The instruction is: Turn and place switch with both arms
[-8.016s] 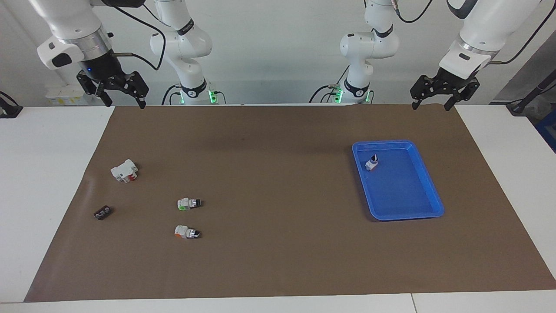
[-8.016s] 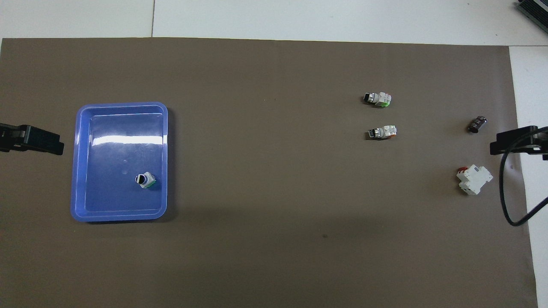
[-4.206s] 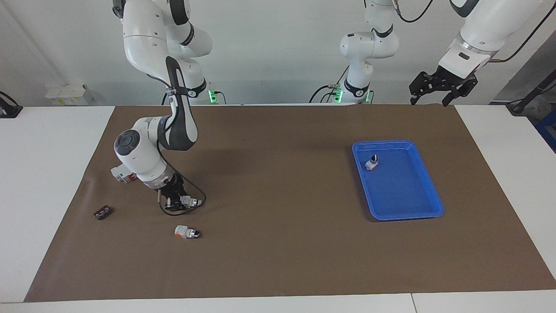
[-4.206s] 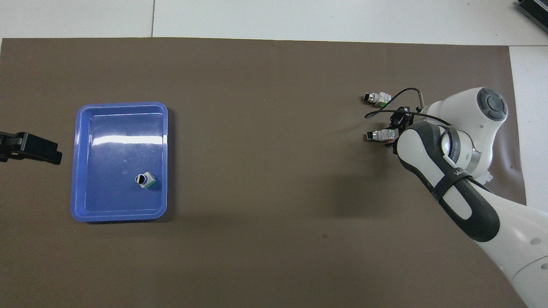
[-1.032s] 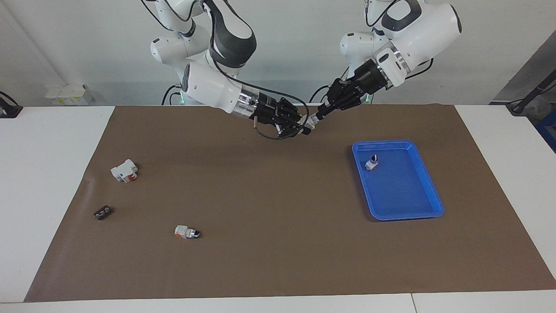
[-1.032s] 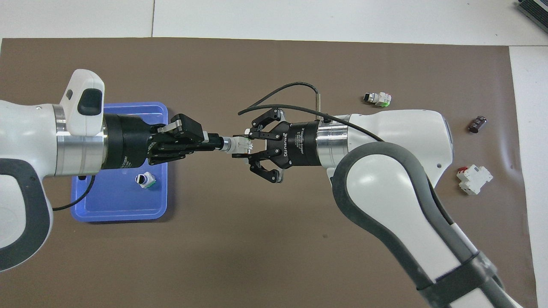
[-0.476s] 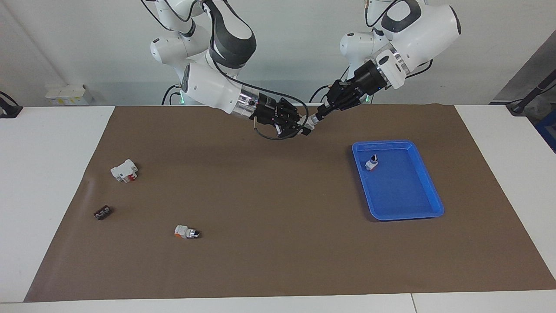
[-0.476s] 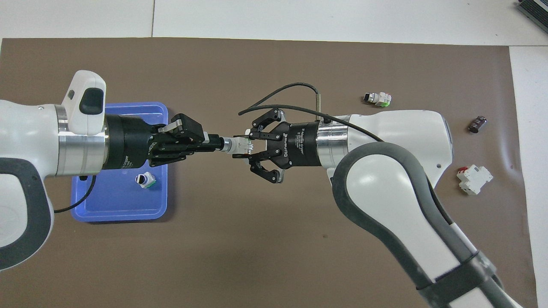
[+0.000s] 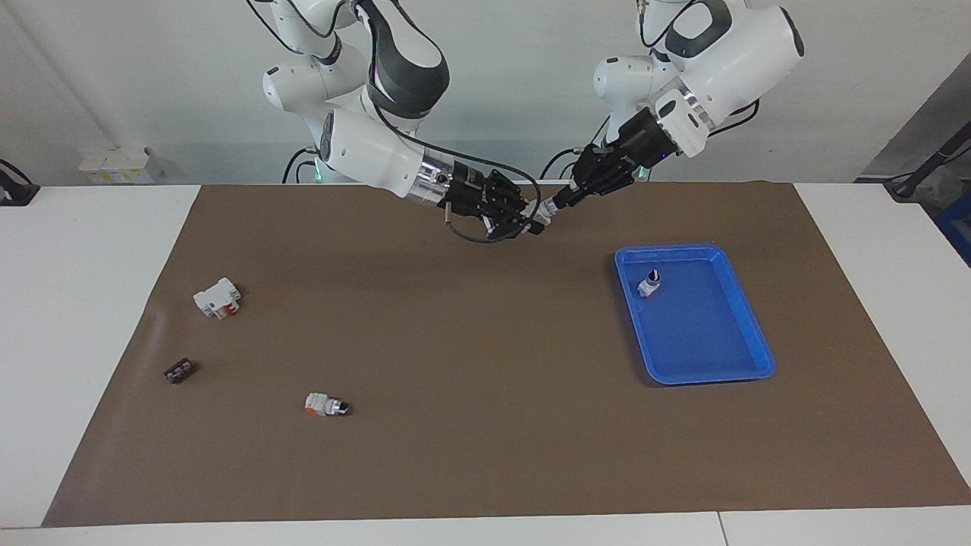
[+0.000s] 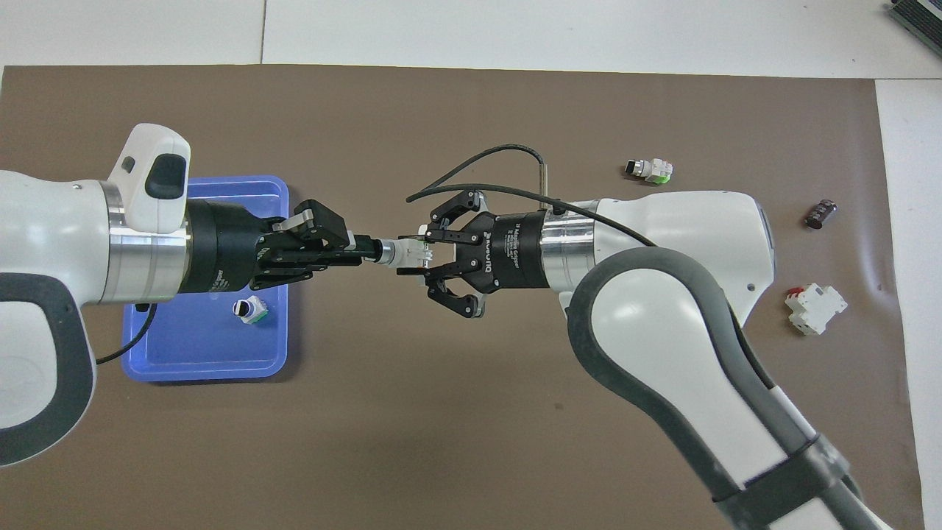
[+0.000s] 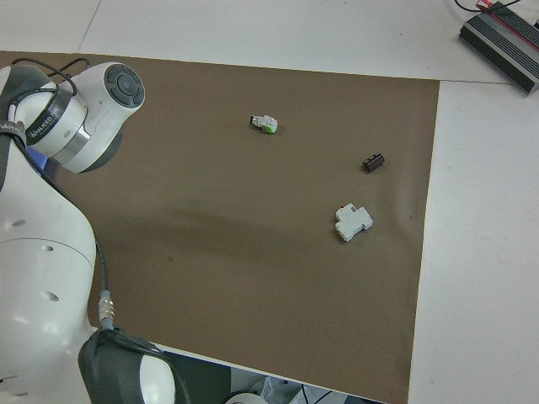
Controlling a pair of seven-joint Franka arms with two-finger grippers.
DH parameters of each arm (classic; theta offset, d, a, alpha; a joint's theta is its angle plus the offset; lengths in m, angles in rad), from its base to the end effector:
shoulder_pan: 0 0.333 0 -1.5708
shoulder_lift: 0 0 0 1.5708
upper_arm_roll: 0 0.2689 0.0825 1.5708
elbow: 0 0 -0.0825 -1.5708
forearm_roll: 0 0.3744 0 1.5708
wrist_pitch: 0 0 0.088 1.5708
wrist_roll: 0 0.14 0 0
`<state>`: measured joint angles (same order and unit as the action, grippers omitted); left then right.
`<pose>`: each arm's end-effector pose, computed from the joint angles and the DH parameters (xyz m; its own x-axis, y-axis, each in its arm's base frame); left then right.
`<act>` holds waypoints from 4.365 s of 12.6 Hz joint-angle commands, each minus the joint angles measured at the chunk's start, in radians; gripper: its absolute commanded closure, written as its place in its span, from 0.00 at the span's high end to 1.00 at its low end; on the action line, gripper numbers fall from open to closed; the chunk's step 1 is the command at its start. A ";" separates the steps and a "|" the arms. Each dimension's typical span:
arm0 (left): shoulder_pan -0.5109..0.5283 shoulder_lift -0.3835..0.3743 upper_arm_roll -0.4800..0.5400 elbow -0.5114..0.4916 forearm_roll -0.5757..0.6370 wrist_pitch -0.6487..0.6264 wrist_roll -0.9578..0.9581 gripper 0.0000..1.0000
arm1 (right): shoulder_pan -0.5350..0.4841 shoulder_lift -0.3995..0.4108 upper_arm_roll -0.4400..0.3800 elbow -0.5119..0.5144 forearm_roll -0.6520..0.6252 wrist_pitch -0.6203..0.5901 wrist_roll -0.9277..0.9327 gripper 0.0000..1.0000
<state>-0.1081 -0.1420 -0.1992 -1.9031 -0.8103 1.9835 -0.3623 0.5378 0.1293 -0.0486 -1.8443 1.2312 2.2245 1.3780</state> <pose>0.5023 -0.2347 0.5288 0.9585 0.2435 -0.1481 0.2772 -0.6755 0.6833 0.5286 0.3440 0.4395 0.0249 -0.4879 -0.8726 -0.9984 0.0330 -0.0469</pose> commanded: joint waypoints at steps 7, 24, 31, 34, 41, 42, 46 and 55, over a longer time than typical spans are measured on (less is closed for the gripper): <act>-0.015 0.012 -0.006 0.004 0.013 0.003 -0.044 0.00 | 0.002 -0.019 0.000 -0.010 0.004 0.007 -0.025 0.00; -0.016 0.035 -0.088 0.021 0.011 0.237 -1.183 0.00 | 0.002 -0.019 0.000 -0.010 0.004 0.007 -0.020 0.00; -0.015 0.045 -0.098 0.029 0.014 0.267 -1.650 0.00 | 0.002 -0.019 0.000 -0.010 0.004 0.007 -0.019 0.00; -0.016 0.042 -0.101 0.019 0.025 0.261 -1.809 0.00 | 0.002 -0.019 0.000 -0.010 0.004 0.007 -0.017 0.00; -0.010 0.042 -0.111 0.013 0.137 0.265 -2.113 0.00 | 0.004 -0.019 0.000 -0.010 0.004 0.007 -0.017 0.00; -0.009 0.042 -0.111 0.013 0.146 0.265 -2.132 0.00 | 0.004 -0.019 0.000 -0.010 0.004 0.007 -0.017 0.00; -0.010 0.038 -0.112 0.006 0.148 0.264 -2.141 0.00 | 0.004 -0.019 0.000 -0.010 0.004 0.007 -0.016 0.00; 0.007 0.036 -0.111 -0.001 0.148 0.262 -2.134 0.00 | 0.005 -0.080 -0.007 -0.012 -0.202 -0.091 -0.033 1.00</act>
<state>-0.1127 -0.1319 -0.3080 -1.9043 -0.6857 2.1716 -2.4839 0.5431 0.1208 -0.0631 -1.8333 1.0528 2.2239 1.3556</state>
